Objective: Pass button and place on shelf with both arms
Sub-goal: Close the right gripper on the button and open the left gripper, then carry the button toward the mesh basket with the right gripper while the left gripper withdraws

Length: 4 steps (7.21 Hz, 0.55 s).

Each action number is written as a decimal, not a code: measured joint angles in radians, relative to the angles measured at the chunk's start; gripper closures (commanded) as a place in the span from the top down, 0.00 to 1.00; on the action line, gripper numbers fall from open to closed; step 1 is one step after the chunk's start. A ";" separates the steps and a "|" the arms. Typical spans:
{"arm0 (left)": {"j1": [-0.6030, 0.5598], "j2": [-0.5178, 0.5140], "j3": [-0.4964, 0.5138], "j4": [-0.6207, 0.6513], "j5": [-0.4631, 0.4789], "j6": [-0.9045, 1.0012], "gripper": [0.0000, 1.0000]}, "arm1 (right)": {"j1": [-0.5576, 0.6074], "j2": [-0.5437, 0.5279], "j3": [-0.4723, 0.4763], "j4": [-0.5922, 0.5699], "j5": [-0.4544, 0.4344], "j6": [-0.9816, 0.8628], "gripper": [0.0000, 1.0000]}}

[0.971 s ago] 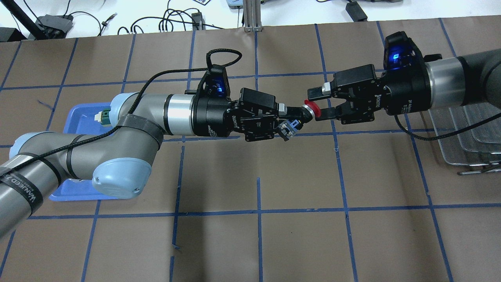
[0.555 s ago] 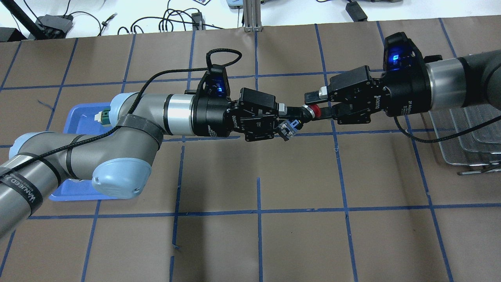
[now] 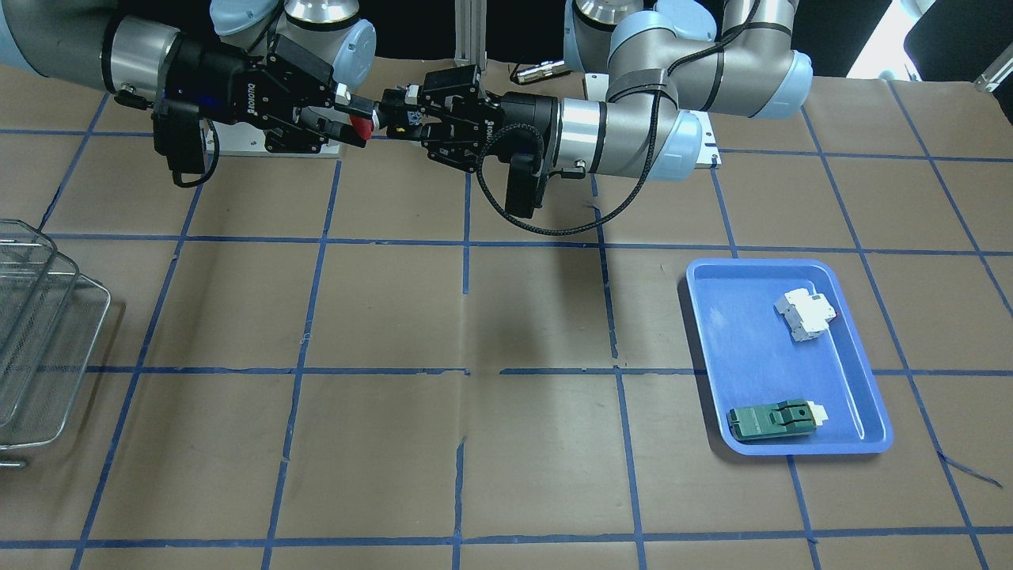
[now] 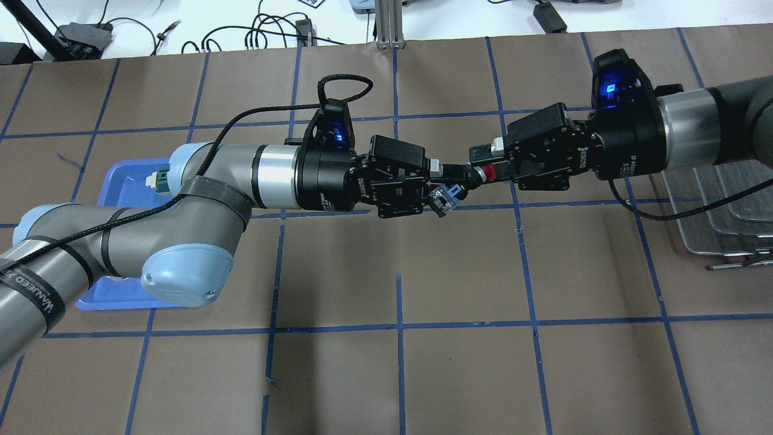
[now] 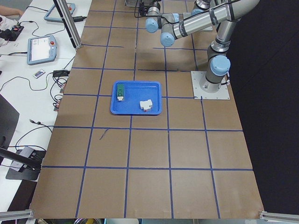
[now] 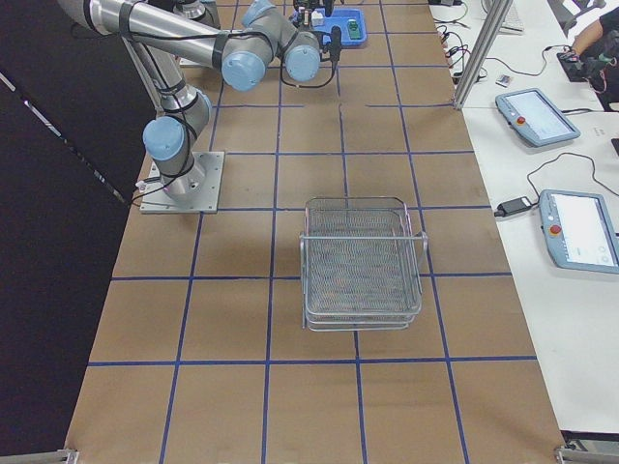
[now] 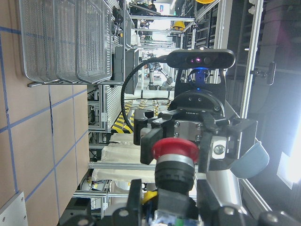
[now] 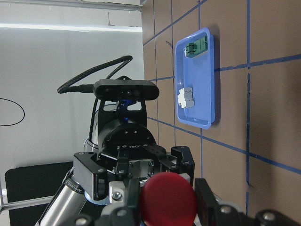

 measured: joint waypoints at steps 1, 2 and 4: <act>0.000 -0.002 0.000 0.006 0.000 -0.021 1.00 | -0.003 0.001 -0.003 -0.004 -0.002 0.006 0.19; 0.000 -0.003 0.000 0.024 0.000 -0.051 1.00 | -0.008 0.002 -0.005 -0.007 -0.004 0.009 0.19; 0.000 -0.004 0.001 0.069 0.001 -0.114 1.00 | -0.010 0.002 -0.007 -0.013 -0.004 0.012 0.19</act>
